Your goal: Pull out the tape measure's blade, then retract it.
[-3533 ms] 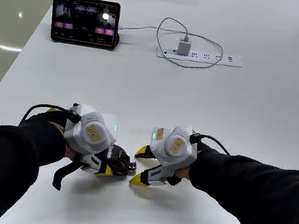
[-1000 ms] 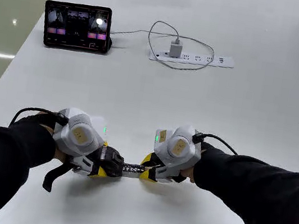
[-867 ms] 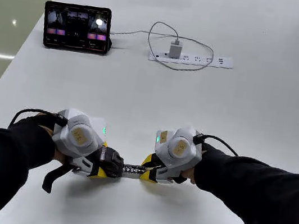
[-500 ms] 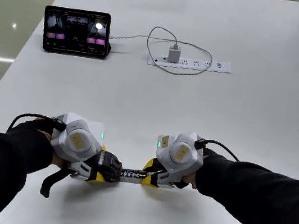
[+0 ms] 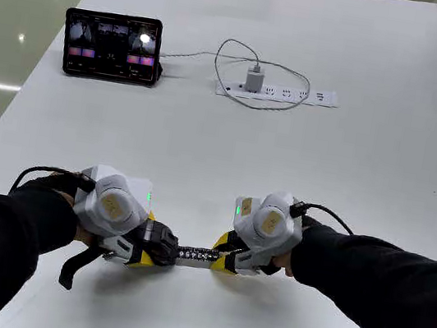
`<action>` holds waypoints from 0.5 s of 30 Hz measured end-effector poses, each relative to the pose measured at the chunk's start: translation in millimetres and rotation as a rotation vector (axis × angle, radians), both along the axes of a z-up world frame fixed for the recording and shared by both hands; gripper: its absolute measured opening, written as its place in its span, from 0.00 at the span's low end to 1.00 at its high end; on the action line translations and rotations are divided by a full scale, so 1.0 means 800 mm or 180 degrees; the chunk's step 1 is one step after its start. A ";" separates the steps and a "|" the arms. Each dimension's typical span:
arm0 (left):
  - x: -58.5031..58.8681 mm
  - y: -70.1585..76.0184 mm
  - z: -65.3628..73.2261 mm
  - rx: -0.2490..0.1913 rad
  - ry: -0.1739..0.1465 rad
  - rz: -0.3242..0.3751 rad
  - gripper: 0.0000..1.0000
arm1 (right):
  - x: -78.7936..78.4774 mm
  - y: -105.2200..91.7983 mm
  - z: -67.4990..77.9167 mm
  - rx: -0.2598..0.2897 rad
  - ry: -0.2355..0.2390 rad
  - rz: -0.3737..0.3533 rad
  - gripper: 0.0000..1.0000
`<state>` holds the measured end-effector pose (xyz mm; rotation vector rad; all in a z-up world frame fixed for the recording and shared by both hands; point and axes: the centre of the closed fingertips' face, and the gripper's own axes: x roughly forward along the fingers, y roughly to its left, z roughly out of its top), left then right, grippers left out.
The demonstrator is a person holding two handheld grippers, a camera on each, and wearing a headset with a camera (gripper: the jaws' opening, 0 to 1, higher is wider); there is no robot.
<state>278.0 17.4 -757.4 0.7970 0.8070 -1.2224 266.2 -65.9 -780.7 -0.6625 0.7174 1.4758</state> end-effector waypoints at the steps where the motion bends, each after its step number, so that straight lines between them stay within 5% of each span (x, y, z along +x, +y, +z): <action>1: 0.000 0.000 0.000 -0.0003 0.0000 0.0002 0.33 | 0.000 -0.001 0.000 -0.0001 0.0003 0.0000 0.10; 15: 0.001 0.000 -0.001 -0.0015 -0.0005 0.0017 0.33 | 0.000 -0.012 0.001 -0.0024 0.0022 -0.0014 0.10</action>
